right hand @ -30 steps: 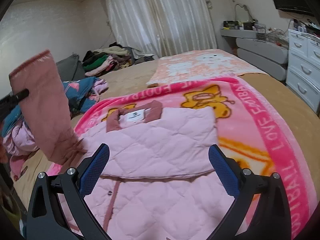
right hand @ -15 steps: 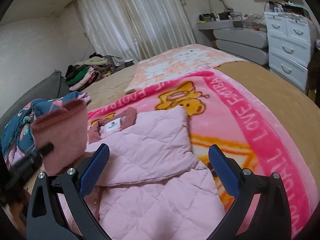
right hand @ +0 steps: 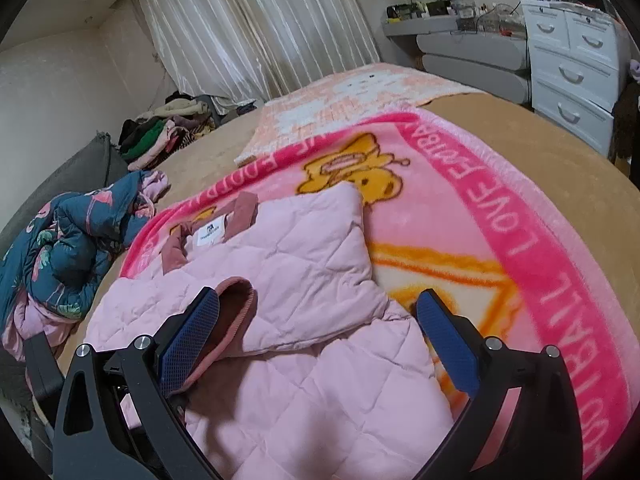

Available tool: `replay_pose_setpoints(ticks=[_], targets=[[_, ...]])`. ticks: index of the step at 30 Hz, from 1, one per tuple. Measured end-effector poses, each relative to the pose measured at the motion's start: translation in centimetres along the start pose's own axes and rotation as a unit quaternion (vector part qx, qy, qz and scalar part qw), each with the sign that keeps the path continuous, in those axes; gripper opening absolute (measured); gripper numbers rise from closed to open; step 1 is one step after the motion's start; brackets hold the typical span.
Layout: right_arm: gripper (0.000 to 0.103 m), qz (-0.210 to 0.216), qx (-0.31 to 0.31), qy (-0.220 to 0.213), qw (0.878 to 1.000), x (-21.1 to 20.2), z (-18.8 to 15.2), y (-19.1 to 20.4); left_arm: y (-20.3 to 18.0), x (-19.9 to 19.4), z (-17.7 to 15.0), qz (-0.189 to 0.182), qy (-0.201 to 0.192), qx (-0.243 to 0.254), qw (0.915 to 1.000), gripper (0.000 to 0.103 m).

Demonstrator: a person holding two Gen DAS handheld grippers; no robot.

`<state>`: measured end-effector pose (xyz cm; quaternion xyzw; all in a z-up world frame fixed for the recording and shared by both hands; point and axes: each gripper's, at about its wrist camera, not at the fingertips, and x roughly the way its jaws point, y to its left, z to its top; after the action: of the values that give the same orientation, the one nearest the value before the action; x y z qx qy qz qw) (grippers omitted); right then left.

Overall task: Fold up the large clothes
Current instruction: 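Lay the held sleeve across the jacket front and open the left tool, then grasp the jacket front edge with the right tool and lift it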

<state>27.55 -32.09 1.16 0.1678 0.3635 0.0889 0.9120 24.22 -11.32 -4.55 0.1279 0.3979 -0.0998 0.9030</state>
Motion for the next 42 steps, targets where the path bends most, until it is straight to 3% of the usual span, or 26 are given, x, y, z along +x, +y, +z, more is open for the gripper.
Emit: replay_pose_setpoints(ticks=[2, 6, 12, 19, 24, 25, 26, 27, 30, 32, 35, 42], targets=[[0.099, 0.003, -0.004, 0.008, 1.000, 0.4, -0.2, 0.3, -0.4, -0.4, -0.5, 0.010, 0.007, 0.011, 0.9999, 0.079], [0.099, 0.016, -0.014, 0.023, 1.000, 1.1, -0.7, 1.4, 0.4, -1.7, -1.8, -0.014, 0.014, 0.000, 0.9998, 0.079], [0.099, 0.070, -0.015, 0.070, 0.995, 3.2, -2.5, 4.1, 6.0, -4.1, -2.8, 0.008, 0.012, -0.055, 0.9984, 0.090], [0.099, 0.100, -0.029, 0.120, 0.987, 5.7, -5.6, 8.7, 16.2, -6.1, -2.5, 0.063, -0.006, -0.172, 0.9830, 0.094], [0.098, 0.107, 0.020, 0.133, 0.985, 7.1, -6.9, 8.9, 20.9, -6.9, -2.8, 0.091, -0.018, -0.221, 0.9708, 0.094], [0.096, 0.113, 0.033, 0.137, 0.984, 7.5, -7.1, 8.7, 21.8, -7.0, -3.0, 0.096, -0.020, -0.232, 0.9677, 0.094], [0.078, 0.119, 0.042, 0.142, 0.982, 7.7, -7.2, 8.5, 22.3, -7.1, -3.3, 0.098, -0.021, -0.240, 0.9656, 0.094], [0.051, 0.130, 0.049, 0.153, 0.978, 8.2, -7.4, 8.5, 22.9, -7.2, -3.6, 0.099, -0.021, -0.250, 0.9629, 0.094], [0.025, 0.151, 0.047, 0.157, 0.975, 8.4, -7.5, 8.6, 24.4, -7.2, -4.3, 0.103, -0.021, -0.276, 0.9556, 0.094], [0.017, 0.151, -0.001, 0.132, 0.980, 7.2, -7.0, 9.8, 25.2, -7.4, -4.5, 0.105, -0.023, -0.283, 0.9532, 0.094], [0.015, 0.150, -0.071, 0.084, 0.983, 4.9, -5.7, 11.6, 25.7, -7.6, -4.7, 0.107, -0.026, -0.282, 0.9530, 0.094], [0.013, 0.148, -0.172, 0.000, 0.974, 0.6, 0.5, 15.3, 27.2, -8.0, -3.7, 0.103, -0.040, -0.285, 0.9521, 0.094]])
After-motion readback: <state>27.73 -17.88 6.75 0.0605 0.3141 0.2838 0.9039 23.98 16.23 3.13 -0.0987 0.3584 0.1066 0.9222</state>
